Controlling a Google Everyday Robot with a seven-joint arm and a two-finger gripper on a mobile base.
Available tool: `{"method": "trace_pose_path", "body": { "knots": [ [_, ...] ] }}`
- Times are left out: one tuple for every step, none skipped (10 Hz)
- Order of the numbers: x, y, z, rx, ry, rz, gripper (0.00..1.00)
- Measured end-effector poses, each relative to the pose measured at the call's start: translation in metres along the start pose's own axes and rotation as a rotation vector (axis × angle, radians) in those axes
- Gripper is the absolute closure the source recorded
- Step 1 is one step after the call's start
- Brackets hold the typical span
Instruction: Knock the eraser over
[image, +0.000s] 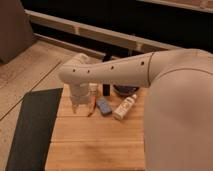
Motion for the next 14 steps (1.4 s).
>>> {"method": "trace_pose_path", "body": {
  "knots": [
    [0.0, 0.0, 0.0, 0.0, 0.0, 0.0, 0.74],
    [0.0, 0.0, 0.0, 0.001, -0.001, -0.001, 0.85],
    [-0.003, 0.002, 0.0, -0.001, 0.001, 0.002, 0.94],
    [-0.017, -0.004, 0.008, 0.002, 0.016, 0.023, 1.0],
    [-0.027, -0.014, 0.015, 0.009, 0.027, 0.042, 1.0],
    [-0.043, -0.034, 0.026, 0.026, 0.041, 0.073, 1.0],
    [-0.059, -0.057, 0.035, 0.039, 0.054, 0.104, 1.0],
    [-0.072, -0.072, 0.039, 0.047, 0.06, 0.124, 1.0],
    [-0.084, -0.087, 0.044, 0.057, 0.065, 0.14, 1.0],
    [-0.097, -0.102, 0.05, 0.059, 0.073, 0.158, 1.0],
    [-0.107, -0.11, 0.056, 0.053, 0.08, 0.166, 1.0],
    [-0.118, -0.116, 0.061, 0.042, 0.083, 0.166, 1.0],
    [-0.126, -0.119, 0.064, 0.034, 0.085, 0.16, 1.0],
    [-0.14, -0.122, 0.07, 0.019, 0.083, 0.142, 1.0]
  ]
}}
